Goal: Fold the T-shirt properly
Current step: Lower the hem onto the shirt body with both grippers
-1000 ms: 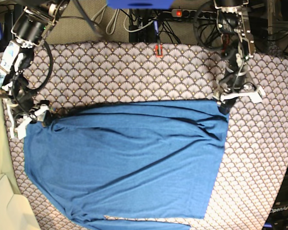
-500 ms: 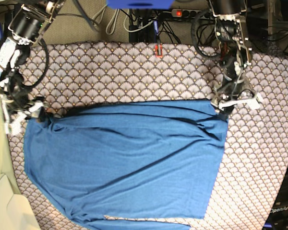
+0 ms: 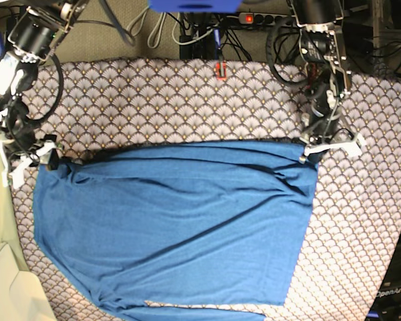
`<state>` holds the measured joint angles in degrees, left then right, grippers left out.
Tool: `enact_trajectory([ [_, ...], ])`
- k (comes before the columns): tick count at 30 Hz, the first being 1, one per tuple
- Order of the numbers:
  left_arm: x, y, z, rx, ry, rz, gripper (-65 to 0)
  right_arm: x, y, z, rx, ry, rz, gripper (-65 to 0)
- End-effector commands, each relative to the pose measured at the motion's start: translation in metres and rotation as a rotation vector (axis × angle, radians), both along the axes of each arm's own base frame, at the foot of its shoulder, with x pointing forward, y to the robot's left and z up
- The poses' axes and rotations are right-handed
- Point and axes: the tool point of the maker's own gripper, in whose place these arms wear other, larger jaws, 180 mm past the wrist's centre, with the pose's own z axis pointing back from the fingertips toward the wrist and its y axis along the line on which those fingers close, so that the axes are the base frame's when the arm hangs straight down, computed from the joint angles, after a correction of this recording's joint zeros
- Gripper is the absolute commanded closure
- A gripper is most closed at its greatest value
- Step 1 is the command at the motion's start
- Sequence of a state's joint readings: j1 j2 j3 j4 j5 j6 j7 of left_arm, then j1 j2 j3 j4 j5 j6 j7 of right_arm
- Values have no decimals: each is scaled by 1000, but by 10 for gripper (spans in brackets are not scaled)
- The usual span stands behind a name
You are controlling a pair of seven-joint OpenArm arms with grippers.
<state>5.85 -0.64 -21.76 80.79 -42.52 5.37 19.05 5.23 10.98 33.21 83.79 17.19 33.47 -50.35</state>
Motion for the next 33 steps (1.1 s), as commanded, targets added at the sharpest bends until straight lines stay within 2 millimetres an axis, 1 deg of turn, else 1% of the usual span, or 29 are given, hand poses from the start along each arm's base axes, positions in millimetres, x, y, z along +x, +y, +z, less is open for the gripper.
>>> enact_trajectory([
  [1,10,7,18,24,-60,7,-15,12,-6,19,-19,-64,12,-350],
  [4,11,8,20,26,-63,8,-15,12,-6,19,-20,-64,12,-350],
  [10,15,25,54,66,-140,37,-15,14,-6,22,-23,-96,9,-350],
  [15,14,29,59,76,-150,43,-15,13,-5,21,-18,-95,10,-350],
  [24,5,28,47,69,-119,43,-15,10,-3,17,-14,-80,10,-350],
  [26,5,26,47,66,-120,41,-16,6,-3,12,-14,-66,12,-351],
  [28,0,26,42,65,-106,39,-17,6,4,9,-15,-55,35,-352],
  [30,0,25,41,63,-104,38,-17,1,8,4,-11,-39,44,-352],
  [33,-2,24,37,61,-94,37,-17,0,22,-3,29,-40,42,-355],
])
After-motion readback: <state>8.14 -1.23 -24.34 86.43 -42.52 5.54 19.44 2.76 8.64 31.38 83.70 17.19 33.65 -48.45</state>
